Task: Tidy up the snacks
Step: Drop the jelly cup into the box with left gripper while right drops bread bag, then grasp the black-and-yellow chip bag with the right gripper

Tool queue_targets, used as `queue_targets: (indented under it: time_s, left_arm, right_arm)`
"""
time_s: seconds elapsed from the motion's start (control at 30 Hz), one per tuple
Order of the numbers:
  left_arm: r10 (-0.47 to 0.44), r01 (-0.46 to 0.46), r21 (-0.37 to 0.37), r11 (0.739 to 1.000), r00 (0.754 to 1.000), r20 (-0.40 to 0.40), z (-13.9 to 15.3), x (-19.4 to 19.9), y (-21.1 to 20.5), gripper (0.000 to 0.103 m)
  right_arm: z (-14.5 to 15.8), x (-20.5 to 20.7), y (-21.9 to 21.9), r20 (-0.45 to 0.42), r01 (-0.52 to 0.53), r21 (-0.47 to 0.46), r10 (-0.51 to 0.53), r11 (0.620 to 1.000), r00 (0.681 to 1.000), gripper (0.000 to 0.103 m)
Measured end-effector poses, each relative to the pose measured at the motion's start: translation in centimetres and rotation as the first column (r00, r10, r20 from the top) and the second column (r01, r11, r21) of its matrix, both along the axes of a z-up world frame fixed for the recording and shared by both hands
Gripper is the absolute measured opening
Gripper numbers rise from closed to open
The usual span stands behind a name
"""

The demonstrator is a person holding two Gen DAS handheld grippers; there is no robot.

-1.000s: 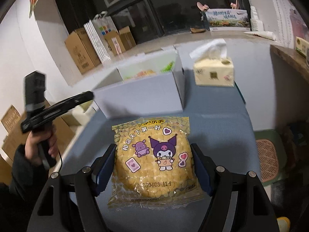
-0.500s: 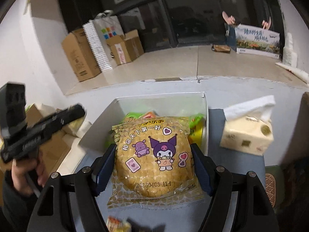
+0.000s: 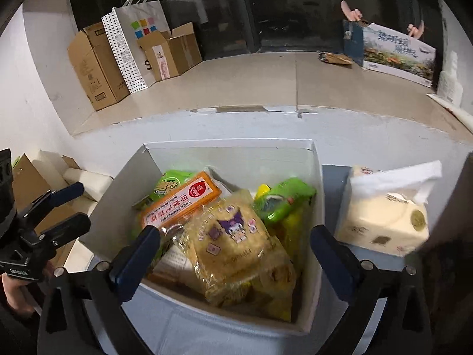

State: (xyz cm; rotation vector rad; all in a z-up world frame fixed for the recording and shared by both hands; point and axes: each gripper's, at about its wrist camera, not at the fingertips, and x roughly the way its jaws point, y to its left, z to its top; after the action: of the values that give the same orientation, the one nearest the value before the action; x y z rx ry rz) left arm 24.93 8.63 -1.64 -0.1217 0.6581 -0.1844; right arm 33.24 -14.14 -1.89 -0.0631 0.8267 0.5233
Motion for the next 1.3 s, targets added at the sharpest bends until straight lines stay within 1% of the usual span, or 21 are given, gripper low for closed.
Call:
queue_targets:
  time_s: [0.1, 0.2, 0.27, 0.37, 0.4, 0.53, 0.63, 0.7, 0.83, 0.97, 1.03, 1.13, 1.2, 1.3]
  left_arm:
    - [-0.012, 0.012, 0.009, 1.0, 1.0, 0.018, 0.7, -1.9, -0.6, 0.103]
    - [-0.036, 0.035, 0.019, 0.999, 0.998, 0.043, 1.5, -4.3, -1.7, 0.103]
    - [-0.054, 0.052, 0.031, 0.998, 0.997, 0.062, 2.0, -6.1, -2.6, 0.103]
    - [-0.076, 0.075, 0.022, 0.997, 0.994, 0.081, 2.7, -9.1, -3.6, 0.103]
    - [-0.08, 0.079, 0.013, 0.997, 0.993, 0.087, 2.7, -10.2, -3.9, 0.103]
    - [-0.068, 0.068, -0.005, 0.998, 0.994, 0.081, 2.3, -14.2, -5.0, 0.103]
    - [-0.037, 0.038, -0.033, 0.999, 0.999, 0.04, 1.2, -16.7, -5.4, 0.103]
    - [-0.038, 0.04, -0.06, 0.997, 0.999, 0.02, 0.5, -18.1, -5.6, 0.103]
    - [-0.025, 0.025, -0.067, 0.997, 1.0, 0.001, -0.7, -20.2, -6.2, 0.103]
    - [-0.034, 0.033, -0.076, 0.997, 0.999, -0.022, -1.9, -20.8, -6.8, 0.103]
    - [-0.032, 0.029, -0.076, 0.997, 0.999, -0.032, -2.3, -20.8, -6.8, 0.103]
    - [-0.025, 0.021, -0.076, 0.997, 0.998, -0.052, -3.0, -20.8, -6.6, 0.103]
    - [-0.014, 0.009, -0.083, 0.997, 0.998, -0.062, -3.2, -20.8, -6.4, 0.103]
    - [-0.01, 0.005, -0.083, 0.997, 0.998, -0.063, -3.4, -21.2, -6.2, 0.103]
  right_arm:
    - [1.5, -1.8, -0.8, 0.032, -0.005, 0.034, 0.004, 0.999, 0.999, 0.103]
    - [3.5, -4.4, -1.6, 0.075, -0.028, 0.073, 0.022, 0.997, 0.997, 0.103]
    - [4.3, -6.3, -2.2, 0.097, -0.048, 0.097, 0.039, 0.994, 0.995, 0.103]
    - [4.4, -9.5, -3.0, 0.115, -0.084, 0.092, 0.073, 0.992, 0.991, 0.103]
    - [4.1, -10.6, -3.3, 0.123, -0.088, 0.088, 0.077, 0.992, 0.989, 0.103]
    - [1.4, -15.5, -4.7, 0.102, -0.12, 0.079, 0.112, 0.99, 0.988, 0.103]
    - [-1.0, -19.0, -5.8, 0.094, -0.135, 0.067, 0.128, 0.989, 0.987, 0.103]
    - [-2.5, -20.9, -6.3, 0.082, -0.141, 0.056, 0.136, 0.988, 0.987, 0.103]
    - [-5.6, -23.8, -6.9, 0.047, -0.151, 0.02, 0.15, 0.988, 0.988, 0.103]
    - [-7.6, -23.7, -6.7, -0.004, -0.152, 0.003, 0.152, 0.988, 0.988, 0.103]
    - [-8.3, -23.0, -6.6, -0.032, -0.147, 0.029, 0.148, 0.989, 0.988, 0.103]
    - [-9.7, -21.2, -5.9, -0.109, -0.145, 0.086, 0.154, 0.986, 0.982, 0.103]
    - [-10.8, -19.9, -4.9, -0.15, -0.148, 0.094, 0.161, 0.985, 0.976, 0.103]
    - [-12.0, -18.4, -3.7, -0.168, -0.131, 0.081, 0.143, 0.988, 0.975, 0.103]
